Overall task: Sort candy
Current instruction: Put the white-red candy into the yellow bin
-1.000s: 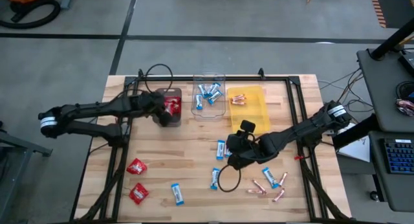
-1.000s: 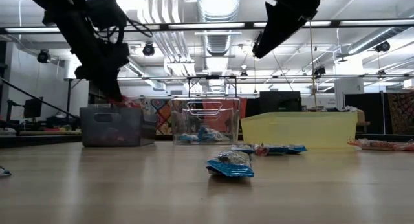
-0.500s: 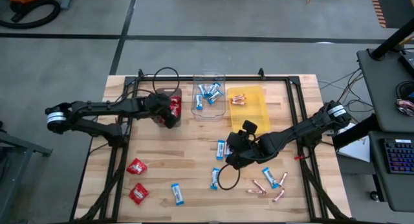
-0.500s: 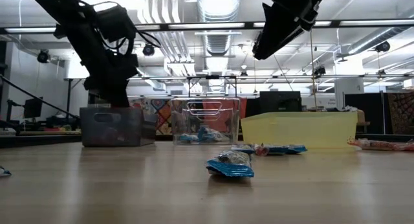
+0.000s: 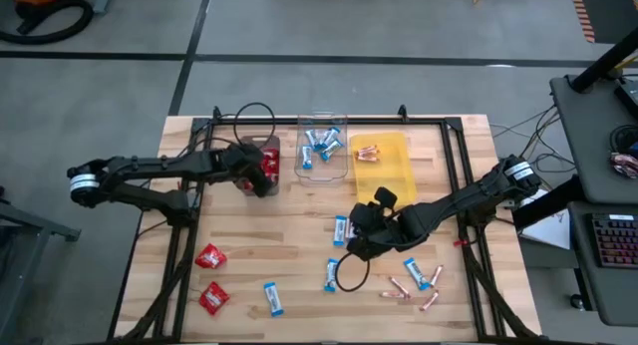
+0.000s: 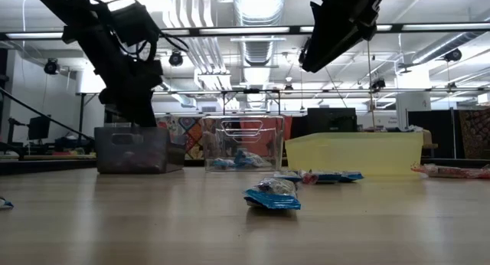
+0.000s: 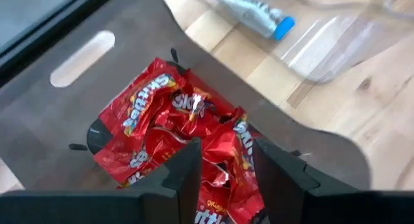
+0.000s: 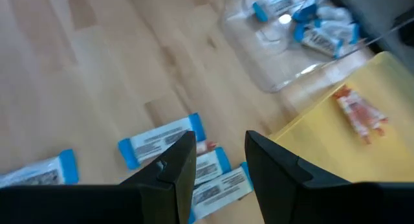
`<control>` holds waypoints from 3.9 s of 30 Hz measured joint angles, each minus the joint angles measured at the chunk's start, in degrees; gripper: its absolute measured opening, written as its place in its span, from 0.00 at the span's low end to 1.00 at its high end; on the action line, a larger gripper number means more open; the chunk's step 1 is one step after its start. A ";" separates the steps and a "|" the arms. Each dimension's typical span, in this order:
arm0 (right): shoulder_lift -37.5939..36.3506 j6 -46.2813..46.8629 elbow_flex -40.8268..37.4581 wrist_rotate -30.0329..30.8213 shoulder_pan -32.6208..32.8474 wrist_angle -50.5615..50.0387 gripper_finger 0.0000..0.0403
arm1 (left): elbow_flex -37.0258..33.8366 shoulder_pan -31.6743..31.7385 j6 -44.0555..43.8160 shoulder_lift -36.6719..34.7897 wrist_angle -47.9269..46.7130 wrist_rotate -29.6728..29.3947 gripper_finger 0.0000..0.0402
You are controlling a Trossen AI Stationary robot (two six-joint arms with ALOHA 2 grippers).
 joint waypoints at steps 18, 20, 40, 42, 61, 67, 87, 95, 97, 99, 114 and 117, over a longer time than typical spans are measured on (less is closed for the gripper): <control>0.00 8.00 1.18 -30.31 0.16 0.99 0.31 | 0.00 -20.75 1.24 -11.08 13.03 -3.10 0.31; 0.00 10.30 0.83 -33.35 0.50 0.88 0.31 | 0.00 -22.96 1.81 -10.93 14.39 -4.60 0.31; 0.08 35.51 -5.92 -40.27 6.97 -6.53 0.31 | 0.00 -28.71 2.51 -10.01 17.50 -6.13 0.31; 0.08 37.25 -6.91 -40.99 7.64 -6.27 0.31 | 0.00 -28.71 2.53 -10.01 17.50 -6.13 0.31; 1.22 43.84 -15.77 -43.95 10.82 8.61 0.31 | 0.00 -28.71 2.95 -6.10 17.69 -6.15 0.31; 7.68 38.69 -13.42 -47.09 11.21 8.44 0.31 | 0.00 -28.71 3.01 -4.85 18.73 -6.15 0.31; 12.80 29.59 -5.65 -41.89 10.20 1.12 0.02 | 0.00 -28.71 3.02 -4.94 19.16 -6.15 0.31; 9.26 17.41 1.56 -33.50 5.11 -10.25 0.02 | 0.00 -28.75 3.02 -4.92 19.64 -6.09 0.31; 8.35 13.05 3.91 -30.56 3.09 -12.68 0.02 | 0.00 -28.75 3.02 -4.92 19.64 -6.05 0.31; 7.44 7.89 6.24 -27.87 0.76 -15.32 0.02 | 0.00 -28.75 3.02 -4.92 19.67 -6.04 0.31; 6.79 -49.16 10.80 -21.74 -24.46 -21.55 0.02 | 0.00 -28.75 2.99 -4.90 19.92 -5.93 0.31; 6.79 -57.92 8.36 -21.60 -30.40 -17.40 0.02 | 0.00 -28.75 2.99 -4.90 19.90 -5.93 0.31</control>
